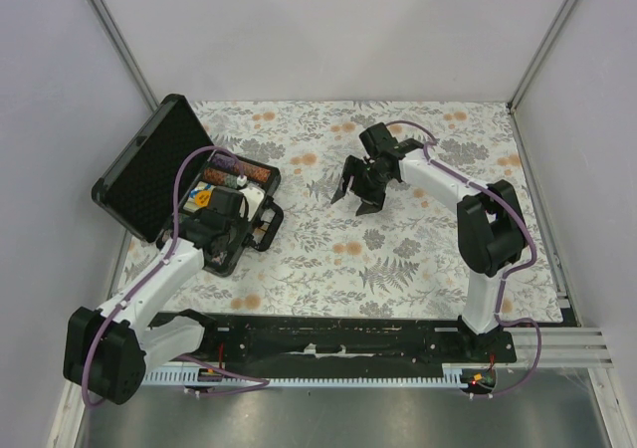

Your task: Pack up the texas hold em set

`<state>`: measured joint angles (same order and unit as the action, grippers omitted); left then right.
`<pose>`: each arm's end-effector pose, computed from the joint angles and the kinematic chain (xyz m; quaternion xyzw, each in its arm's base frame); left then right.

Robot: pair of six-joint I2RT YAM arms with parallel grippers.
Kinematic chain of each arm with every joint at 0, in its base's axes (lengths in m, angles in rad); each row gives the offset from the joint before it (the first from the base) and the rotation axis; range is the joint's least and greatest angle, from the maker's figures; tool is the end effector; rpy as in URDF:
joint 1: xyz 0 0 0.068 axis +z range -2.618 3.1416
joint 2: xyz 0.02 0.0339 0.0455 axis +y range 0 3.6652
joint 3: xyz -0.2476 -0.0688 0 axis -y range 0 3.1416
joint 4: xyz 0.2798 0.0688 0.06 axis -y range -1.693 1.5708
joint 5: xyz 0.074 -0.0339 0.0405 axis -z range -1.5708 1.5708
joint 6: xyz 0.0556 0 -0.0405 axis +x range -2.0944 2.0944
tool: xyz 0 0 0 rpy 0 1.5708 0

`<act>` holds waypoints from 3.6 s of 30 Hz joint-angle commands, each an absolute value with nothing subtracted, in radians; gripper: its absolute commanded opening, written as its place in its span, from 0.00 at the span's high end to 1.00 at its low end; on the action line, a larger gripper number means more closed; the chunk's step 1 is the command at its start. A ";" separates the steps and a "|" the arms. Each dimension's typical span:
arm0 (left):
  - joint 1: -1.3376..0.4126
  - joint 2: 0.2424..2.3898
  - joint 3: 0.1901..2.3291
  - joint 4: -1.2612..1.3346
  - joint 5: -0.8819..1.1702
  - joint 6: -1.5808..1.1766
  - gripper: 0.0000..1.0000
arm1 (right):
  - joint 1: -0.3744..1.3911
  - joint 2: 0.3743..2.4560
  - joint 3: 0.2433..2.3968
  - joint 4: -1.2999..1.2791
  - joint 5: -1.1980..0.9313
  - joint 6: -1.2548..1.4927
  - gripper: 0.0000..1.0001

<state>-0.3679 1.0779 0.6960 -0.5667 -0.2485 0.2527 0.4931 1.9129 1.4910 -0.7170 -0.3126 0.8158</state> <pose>0.2469 -0.0805 0.1791 0.2523 0.9111 0.1003 0.3100 0.3760 0.2215 0.1717 0.1221 0.9577 0.2495 0.0754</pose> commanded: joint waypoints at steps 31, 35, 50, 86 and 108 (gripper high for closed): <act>-0.128 1.293 1.529 -0.778 -0.483 0.031 0.02 | 0.480 1.855 1.505 -0.727 -0.284 0.750 0.19; -0.039 1.351 1.624 -0.833 -0.479 0.029 0.02 | 0.480 1.842 1.497 -0.727 -0.287 0.749 0.19; 0.216 1.465 1.628 -0.885 -0.361 -0.043 0.02 | 0.480 1.853 1.509 -0.730 -0.301 0.746 0.19; 0.178 1.120 1.175 -0.841 0.113 -0.241 0.47 | 0.482 1.812 1.416 -0.706 -0.290 0.781 0.21; 0.176 0.982 0.962 -0.736 0.477 -0.373 0.47 | 0.586 1.804 1.443 -0.647 -0.268 0.810 0.21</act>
